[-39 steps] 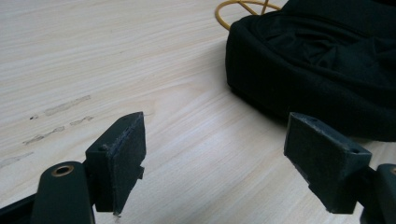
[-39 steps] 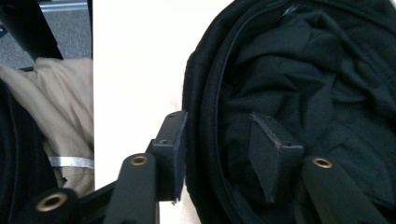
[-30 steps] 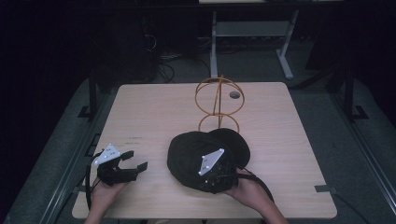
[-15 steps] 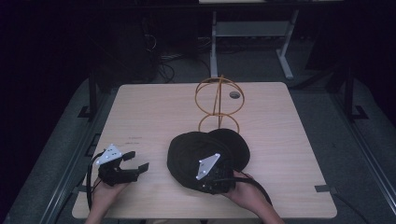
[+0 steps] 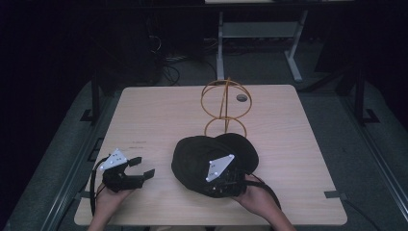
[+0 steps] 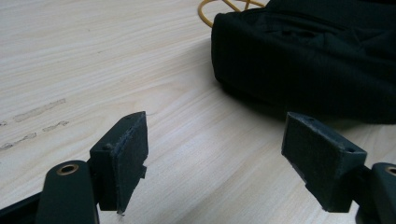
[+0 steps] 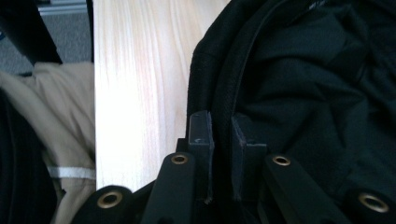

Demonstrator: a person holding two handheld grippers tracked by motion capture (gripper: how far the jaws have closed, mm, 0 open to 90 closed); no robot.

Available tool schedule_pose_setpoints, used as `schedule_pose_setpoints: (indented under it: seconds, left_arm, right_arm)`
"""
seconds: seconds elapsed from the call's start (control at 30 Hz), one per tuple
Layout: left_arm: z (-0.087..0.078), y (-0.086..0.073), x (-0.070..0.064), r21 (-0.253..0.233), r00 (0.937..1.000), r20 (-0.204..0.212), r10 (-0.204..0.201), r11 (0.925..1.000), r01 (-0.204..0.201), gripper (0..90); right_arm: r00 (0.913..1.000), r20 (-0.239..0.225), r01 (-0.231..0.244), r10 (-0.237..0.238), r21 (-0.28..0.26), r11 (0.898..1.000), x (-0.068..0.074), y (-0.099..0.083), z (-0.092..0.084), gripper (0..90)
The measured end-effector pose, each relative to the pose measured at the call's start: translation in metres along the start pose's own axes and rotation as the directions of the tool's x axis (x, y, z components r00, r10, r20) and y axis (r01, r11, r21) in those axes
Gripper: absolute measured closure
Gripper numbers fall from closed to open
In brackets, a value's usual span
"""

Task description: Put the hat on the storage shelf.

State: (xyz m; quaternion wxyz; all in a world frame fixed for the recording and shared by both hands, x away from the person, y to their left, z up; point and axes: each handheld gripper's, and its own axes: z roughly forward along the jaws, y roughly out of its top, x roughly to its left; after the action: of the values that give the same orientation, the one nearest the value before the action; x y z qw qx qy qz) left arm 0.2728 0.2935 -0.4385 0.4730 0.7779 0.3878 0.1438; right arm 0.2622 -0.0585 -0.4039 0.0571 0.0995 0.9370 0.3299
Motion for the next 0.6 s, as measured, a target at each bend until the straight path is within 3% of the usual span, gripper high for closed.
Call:
schedule_pose_setpoints:
  seconds: [0.1,0.23,0.6]
  left_arm:
    - [-0.001,0.0,0.001,-0.015,0.9988,0.038,-0.031,0.9994,0.032,22.6]
    - [-0.002,0.001,0.001,-0.035,0.9961,0.082,-0.033,0.9987,0.036,22.5]
    - [-0.001,0.004,-0.007,-0.05,0.9949,0.101,-0.01,0.9987,0.015,22.1]
  right_arm:
    - [0.9999,-0.005,-0.01,0.01,-0.022,1.0,0.0,0.002,-0.005,79.8]
    - [0.9999,-0.004,-0.012,0.012,-0.04,0.999,-0.001,0.0,-0.012,79.8]
    - [0.9994,-0.002,-0.034,0.034,-0.11,0.993,-0.005,0.001,-0.037,79.4]
